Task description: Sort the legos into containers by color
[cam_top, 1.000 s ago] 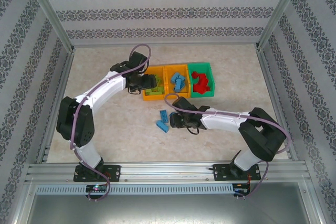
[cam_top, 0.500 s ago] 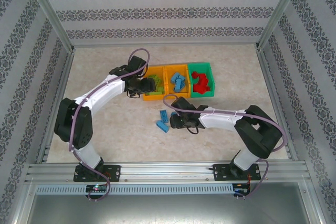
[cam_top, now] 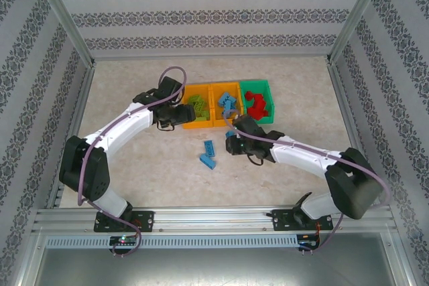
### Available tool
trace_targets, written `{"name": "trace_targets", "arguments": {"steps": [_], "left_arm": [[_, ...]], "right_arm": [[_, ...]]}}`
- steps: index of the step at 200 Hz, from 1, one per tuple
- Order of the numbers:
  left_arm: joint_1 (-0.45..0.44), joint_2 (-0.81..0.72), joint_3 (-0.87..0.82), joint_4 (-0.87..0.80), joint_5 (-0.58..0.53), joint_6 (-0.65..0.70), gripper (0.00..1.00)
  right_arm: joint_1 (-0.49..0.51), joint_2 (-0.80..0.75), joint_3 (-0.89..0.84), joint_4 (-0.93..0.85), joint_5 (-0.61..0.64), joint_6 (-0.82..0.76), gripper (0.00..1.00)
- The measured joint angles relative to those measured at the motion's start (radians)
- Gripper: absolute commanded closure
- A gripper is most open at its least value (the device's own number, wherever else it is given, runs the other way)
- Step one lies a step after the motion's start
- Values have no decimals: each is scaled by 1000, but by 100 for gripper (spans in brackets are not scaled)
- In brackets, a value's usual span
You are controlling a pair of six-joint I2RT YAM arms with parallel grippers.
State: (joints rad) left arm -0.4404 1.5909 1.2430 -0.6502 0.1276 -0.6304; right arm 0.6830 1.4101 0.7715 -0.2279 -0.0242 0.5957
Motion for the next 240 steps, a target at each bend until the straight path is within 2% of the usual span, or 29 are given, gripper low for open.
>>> {"name": "trace_targets", "arguments": {"steps": [28,69,154,164,218,240], "left_arm": [[-69,2,-25,0,0,-2,26],[-164,54,-29,9,7,-32,24],[-231,162,-25,50,46,-140,18],[-239,176,-18,53,48,-146,18],[-253,254,32,56,48,-173,16],[-253,264,41,54,48,-185,16]], "right_arm": [[-93,32,99,-27,-38,-22,78],[-199,176,308,-24,-111,-46,76],[-285,518,613,-20,-241,-34,72],[-289,546,645,-21,-256,-29,69],[-295,612,718,-20,-304,3,41],[-295,612,718,-22,-318,8,38]]}}
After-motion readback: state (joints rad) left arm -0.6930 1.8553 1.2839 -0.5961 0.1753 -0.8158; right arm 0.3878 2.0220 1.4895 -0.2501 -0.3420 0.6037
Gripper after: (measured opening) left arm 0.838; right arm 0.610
